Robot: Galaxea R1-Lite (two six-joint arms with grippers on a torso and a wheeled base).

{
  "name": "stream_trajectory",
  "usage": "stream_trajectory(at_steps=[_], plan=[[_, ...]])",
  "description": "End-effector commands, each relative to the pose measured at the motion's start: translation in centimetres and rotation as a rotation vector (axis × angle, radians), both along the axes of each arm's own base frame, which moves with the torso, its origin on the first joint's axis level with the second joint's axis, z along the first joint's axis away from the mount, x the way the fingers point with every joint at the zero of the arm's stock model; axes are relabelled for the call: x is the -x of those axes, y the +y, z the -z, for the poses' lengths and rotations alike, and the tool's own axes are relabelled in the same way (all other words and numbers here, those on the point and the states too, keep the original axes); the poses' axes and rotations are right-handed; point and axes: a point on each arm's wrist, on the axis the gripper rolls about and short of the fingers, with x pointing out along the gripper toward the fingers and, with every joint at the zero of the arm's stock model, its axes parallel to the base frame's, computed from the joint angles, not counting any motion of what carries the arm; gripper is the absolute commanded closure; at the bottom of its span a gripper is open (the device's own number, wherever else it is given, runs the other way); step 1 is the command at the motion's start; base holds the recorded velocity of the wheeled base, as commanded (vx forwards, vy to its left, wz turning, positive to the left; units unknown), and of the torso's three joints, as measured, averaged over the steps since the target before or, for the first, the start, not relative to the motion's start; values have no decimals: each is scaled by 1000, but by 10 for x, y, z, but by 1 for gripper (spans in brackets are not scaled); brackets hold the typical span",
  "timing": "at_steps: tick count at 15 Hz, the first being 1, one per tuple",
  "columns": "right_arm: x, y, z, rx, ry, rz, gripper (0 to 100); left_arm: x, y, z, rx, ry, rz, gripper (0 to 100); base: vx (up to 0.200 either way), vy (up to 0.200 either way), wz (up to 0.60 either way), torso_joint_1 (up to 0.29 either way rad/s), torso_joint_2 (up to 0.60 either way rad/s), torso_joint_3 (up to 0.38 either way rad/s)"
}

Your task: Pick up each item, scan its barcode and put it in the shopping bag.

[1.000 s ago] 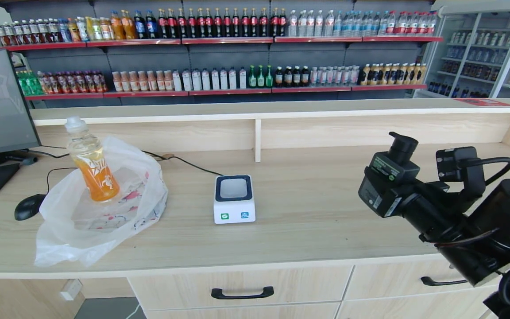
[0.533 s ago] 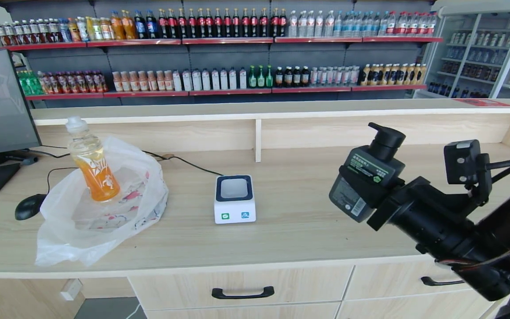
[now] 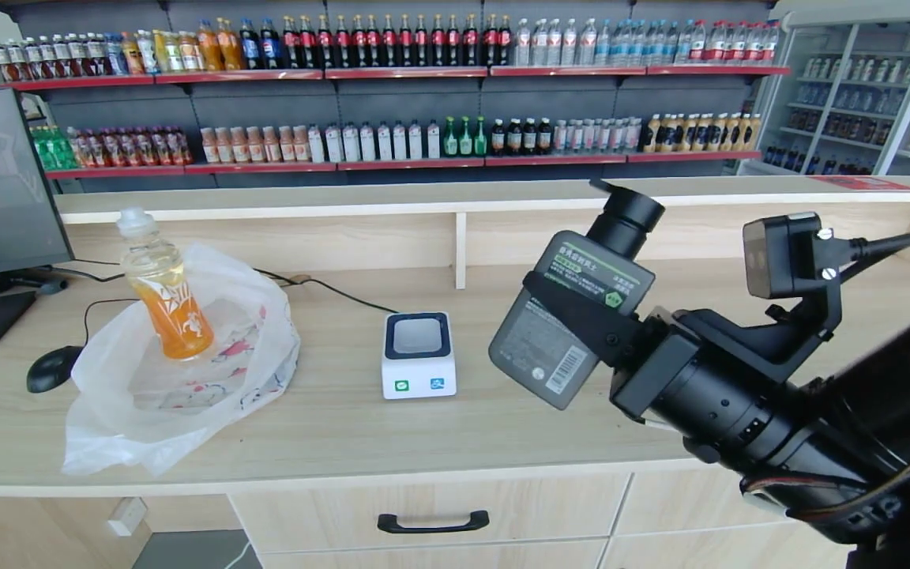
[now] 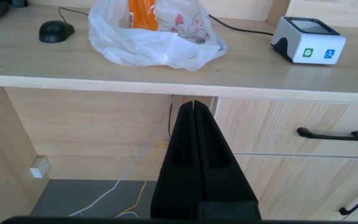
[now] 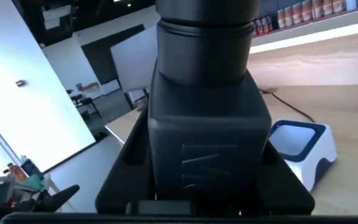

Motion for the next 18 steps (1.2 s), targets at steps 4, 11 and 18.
stream_trajectory(at_steps=[4, 11, 18], plan=[[2, 5, -24, -76, -37, -182, 100, 0, 0, 0, -1, -1, 0, 100, 0, 0, 0, 0, 0, 0], [16, -4, -35, -98, -43, -281, 100, 0, 0, 0, 0, -1, 0, 100, 0, 0, 0, 0, 0, 0], [19, -6, -39, -94, -62, -307, 100, 0, 0, 0, 0, -1, 0, 100, 0, 0, 0, 0, 0, 0]])
